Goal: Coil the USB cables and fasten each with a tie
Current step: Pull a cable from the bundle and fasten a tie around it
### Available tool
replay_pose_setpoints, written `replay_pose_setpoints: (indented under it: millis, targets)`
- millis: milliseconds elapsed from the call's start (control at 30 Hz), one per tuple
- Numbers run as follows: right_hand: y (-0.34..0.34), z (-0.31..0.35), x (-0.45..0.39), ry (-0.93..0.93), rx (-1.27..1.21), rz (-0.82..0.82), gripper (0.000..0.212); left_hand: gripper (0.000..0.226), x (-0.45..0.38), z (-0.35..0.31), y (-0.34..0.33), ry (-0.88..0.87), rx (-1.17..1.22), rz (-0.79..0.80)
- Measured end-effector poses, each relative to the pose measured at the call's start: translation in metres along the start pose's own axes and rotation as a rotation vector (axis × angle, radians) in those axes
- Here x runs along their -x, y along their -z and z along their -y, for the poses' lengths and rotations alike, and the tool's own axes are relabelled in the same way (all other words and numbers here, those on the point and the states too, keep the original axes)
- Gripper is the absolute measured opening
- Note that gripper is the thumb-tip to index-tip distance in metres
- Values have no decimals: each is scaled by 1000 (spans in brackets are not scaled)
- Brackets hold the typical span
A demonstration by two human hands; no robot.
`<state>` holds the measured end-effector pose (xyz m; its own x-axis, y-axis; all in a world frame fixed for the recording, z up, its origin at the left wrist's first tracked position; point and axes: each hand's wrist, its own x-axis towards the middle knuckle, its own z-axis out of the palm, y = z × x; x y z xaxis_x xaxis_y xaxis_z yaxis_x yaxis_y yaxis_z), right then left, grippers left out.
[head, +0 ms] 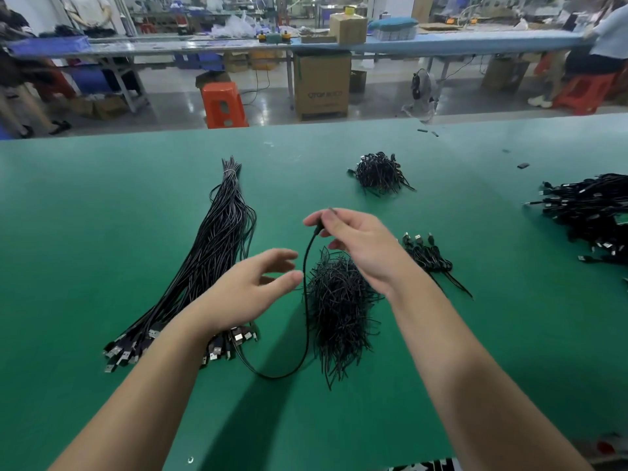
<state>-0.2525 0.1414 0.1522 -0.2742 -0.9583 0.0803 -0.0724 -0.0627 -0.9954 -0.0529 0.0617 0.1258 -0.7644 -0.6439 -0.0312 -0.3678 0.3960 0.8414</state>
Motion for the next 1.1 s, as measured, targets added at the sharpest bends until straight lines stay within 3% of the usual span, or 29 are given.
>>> replay_pose_setpoints:
  millis: [100, 333, 467, 600, 700, 833, 967, 1100]
  targets:
    - [-14, 0, 3, 17, -23, 77, 23, 36, -6, -24, -5, -39, 28, -7]
    - [-16, -4, 10, -29, -100, 211, 25, 51, -9, -37, -9, 14, -38, 74]
    - [-16, -10, 10, -33, -138, 233, 29, 42, -10, -34, -12, 21, -55, 76]
    - [-16, -13, 8, -32, -146, 254, 33, 51, -11, -32, -14, 44, -87, 92]
    - [-17, -16, 7, -26, -131, 265, 45, 51, -11, -32, -15, 35, -73, 97]
    - [-25, -25, 5, -144, -81, 176, 77, 49, -10, -31, -14, -26, -110, 5]
    - [-33, -34, 9, -224, -41, 205, 60, 47, -5, -35, -7, -143, 20, -319]
    - [-42, -26, 21, -155, -173, 267, 40, 51, -2, -34, 0, -120, 169, -293]
